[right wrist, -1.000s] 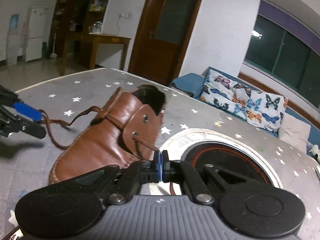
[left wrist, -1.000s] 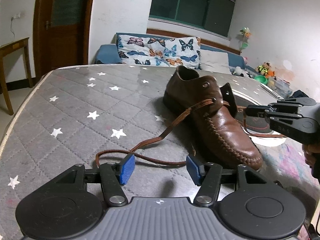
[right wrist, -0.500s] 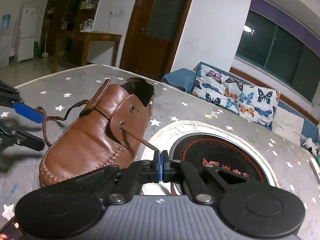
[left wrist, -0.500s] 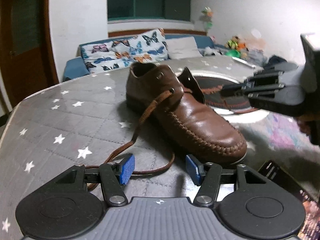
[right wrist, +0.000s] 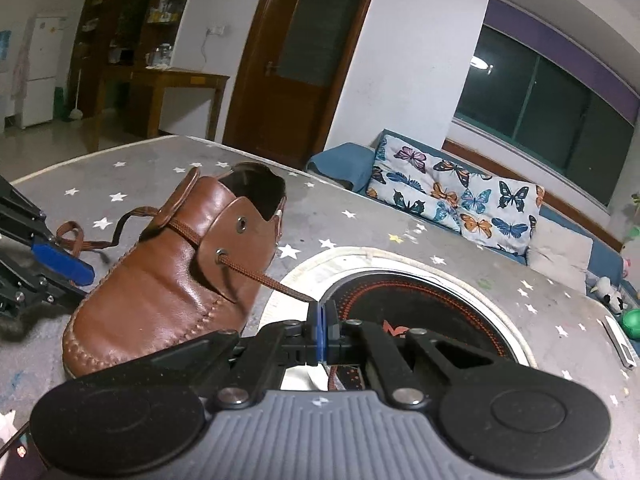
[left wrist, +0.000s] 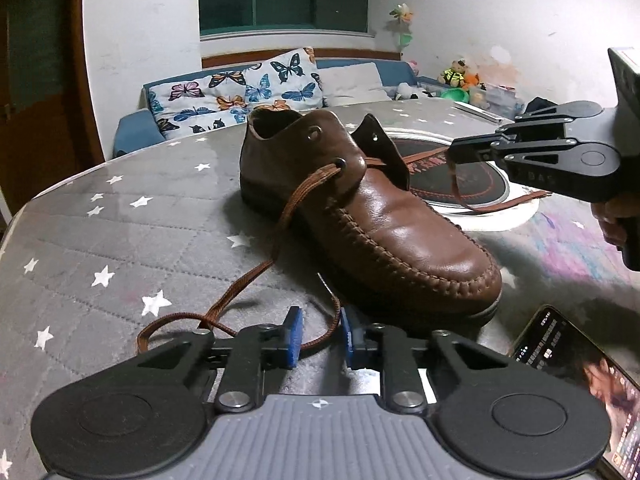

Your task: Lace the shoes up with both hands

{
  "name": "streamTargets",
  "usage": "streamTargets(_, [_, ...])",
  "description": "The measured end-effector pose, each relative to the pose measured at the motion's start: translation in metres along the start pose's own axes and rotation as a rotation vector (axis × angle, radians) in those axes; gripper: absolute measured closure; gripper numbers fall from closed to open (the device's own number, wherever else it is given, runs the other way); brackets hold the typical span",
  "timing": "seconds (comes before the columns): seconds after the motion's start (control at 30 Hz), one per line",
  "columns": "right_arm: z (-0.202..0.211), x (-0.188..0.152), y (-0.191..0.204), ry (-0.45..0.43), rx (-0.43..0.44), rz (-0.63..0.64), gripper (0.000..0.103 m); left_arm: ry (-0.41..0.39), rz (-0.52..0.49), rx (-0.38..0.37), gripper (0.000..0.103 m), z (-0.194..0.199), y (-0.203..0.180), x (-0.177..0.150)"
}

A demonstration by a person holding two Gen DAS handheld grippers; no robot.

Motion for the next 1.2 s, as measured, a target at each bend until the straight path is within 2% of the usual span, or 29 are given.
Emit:
streamTargets(0.13, [0.003, 0.002, -0.003, -0.011, -0.019, -0.004, 0.103, -0.001, -0.001, 0.002, 0.082, -0.001, 0.0, 0.0])
streamTargets(0.23, [0.005, 0.001, -0.012, -0.015, -0.069, -0.008, 0.103, -0.001, -0.002, -0.002, 0.083, 0.0, 0.0, 0.0])
streamTargets(0.4, [0.008, -0.004, -0.018, 0.003, -0.042, -0.038, 0.102, 0.001, -0.003, -0.001, 0.083, -0.001, 0.0, 0.001])
streamTargets(0.53, [0.007, -0.007, -0.013, 0.019, 0.05, -0.073, 0.098, -0.003, 0.005, 0.017, 0.087, 0.001, 0.005, 0.002])
streamTargets(0.7, [0.004, 0.002, 0.014, -0.008, 0.079, 0.056, 0.063, -0.019, 0.063, 0.024, 0.088, 0.011, 0.015, 0.004])
streamTargets(0.77, [-0.002, 0.007, 0.022, -0.014, 0.071, 0.109, 0.058, -0.032, 0.073, 0.025, 0.088, 0.017, 0.018, 0.005])
streamTargets(0.87, [-0.021, 0.011, 0.031, 0.004, 0.085, 0.16, 0.061, -0.044, 0.094, 0.018, 0.088, 0.023, 0.021, 0.006])
streamTargets(0.93, [-0.027, 0.011, 0.032, 0.016, 0.108, 0.158, 0.078, -0.047, 0.112, 0.014, 0.088, 0.026, 0.023, 0.006])
streamTargets(0.97, [-0.03, 0.011, 0.032, 0.022, 0.119, 0.152, 0.098, -0.049, 0.117, 0.014, 0.088, 0.026, 0.023, 0.006])
streamTargets(1.0, [-0.031, 0.012, 0.031, 0.024, 0.126, 0.139, 0.102, -0.05, 0.122, 0.013, 0.088, 0.026, 0.024, 0.006])
streamTargets(1.2, [-0.02, 0.009, 0.018, 0.006, 0.094, 0.049, 0.102, -0.055, 0.133, 0.008, 0.088, 0.024, 0.023, 0.009])
Point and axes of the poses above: each gripper's, at about its wrist camera, not at the fingertips, and z roughly against the way its jaws point, y to its left, x to its top, the point moved 10 cm from there along -z, roughly the way its jaws point, and after that the axes turned 7 degrees about x, right-handed, at the moved point
